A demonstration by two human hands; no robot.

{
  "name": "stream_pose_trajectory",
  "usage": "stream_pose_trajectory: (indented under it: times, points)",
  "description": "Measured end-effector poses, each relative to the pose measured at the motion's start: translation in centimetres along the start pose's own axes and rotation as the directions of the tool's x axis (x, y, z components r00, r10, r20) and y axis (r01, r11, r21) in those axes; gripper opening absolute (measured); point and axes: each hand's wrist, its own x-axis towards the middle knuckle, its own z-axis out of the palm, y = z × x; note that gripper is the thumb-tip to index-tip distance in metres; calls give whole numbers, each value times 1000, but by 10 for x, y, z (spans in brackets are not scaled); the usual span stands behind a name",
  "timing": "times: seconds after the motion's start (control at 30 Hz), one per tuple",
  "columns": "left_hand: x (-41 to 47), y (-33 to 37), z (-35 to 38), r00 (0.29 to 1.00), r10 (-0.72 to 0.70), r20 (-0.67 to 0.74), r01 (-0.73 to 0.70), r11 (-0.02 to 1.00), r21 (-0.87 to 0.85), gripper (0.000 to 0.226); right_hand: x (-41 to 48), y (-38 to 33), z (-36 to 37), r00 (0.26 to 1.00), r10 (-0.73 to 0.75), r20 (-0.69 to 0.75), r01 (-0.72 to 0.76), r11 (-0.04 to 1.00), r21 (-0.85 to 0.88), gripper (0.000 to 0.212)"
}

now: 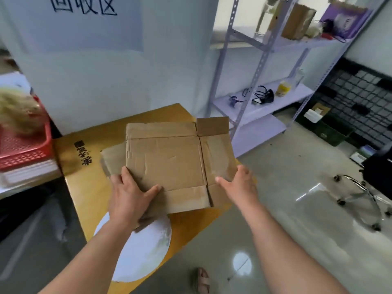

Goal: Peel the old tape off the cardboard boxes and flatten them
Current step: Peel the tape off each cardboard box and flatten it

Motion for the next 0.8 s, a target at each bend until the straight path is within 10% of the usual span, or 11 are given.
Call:
stream_pose_trajectory:
  times: [0.43,0.8]
  points:
    - [0,27,12,911,-332,-244,350,936,36,102,114,-52,29,894,-376,245,391,920,-12,82]
    - [34,9,33,888,-412,-202,438,892,106,92,141,-57,75,866,-381,325,428,900,-83,81]
